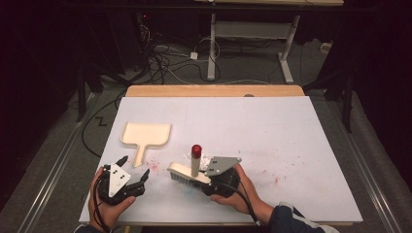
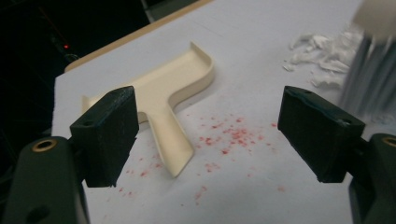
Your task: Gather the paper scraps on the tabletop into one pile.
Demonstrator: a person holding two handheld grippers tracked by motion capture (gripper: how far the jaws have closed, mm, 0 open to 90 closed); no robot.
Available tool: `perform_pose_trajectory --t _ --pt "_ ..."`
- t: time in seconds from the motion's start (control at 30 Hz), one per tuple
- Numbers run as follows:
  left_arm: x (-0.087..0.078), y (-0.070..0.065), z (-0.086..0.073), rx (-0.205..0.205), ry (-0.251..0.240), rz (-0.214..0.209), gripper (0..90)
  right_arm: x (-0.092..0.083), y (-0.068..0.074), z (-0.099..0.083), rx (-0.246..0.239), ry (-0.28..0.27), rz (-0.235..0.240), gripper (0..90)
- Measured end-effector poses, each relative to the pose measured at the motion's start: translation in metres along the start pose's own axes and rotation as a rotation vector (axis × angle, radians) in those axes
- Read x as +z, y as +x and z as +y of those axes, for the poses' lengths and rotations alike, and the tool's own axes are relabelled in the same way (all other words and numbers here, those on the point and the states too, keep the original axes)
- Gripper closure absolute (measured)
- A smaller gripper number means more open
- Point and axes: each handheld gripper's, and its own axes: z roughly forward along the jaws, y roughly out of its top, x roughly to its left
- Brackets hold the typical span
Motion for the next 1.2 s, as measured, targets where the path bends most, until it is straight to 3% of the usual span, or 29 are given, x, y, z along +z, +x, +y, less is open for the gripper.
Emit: perform_pose_trajectory --t 0.1,0.2,0.43,0.67,0.77,1.0,1.1,1.2 --pt "0.001 0.002 -0.002 -0.007 0.015 -0.013 19.3 0.008 0.005 0.001 -0.021 0.009 0.001 67.9" --pt "0.003 -0.001 -0.003 0.007 0.033 -0.034 19.3 0.007 0.0 0.001 -0.03 0.016 -0.043 67.9" --pt "0.009 -0.011 -0.002 0.063 0.068 -0.074 19.2 -0.007 -0.027 -0.01 0.058 0.043 -0.134 67.3" --pt "0.012 -0.014 -0.002 0.086 0.078 -0.101 19.2 -0.023 -0.038 -0.012 0.072 0.049 -0.184 67.8" --pt "0.012 -0.014 -0.002 0.089 0.079 -0.107 19.2 -0.036 -0.041 -0.01 0.082 0.018 -0.167 67.8" --pt "0.013 -0.015 -0.002 0.097 0.088 -0.12 19.1 -0.082 -0.047 -0.007 0.076 -0.061 -0.19 67.8" --pt "0.013 -0.015 -0.002 0.099 0.091 -0.122 19.1 -0.105 -0.051 -0.014 0.085 -0.066 -0.205 67.9" --pt "0.014 -0.016 -0.002 0.11 0.097 -0.126 19.1 -0.124 -0.053 -0.026 0.069 -0.03 -0.23 67.9"
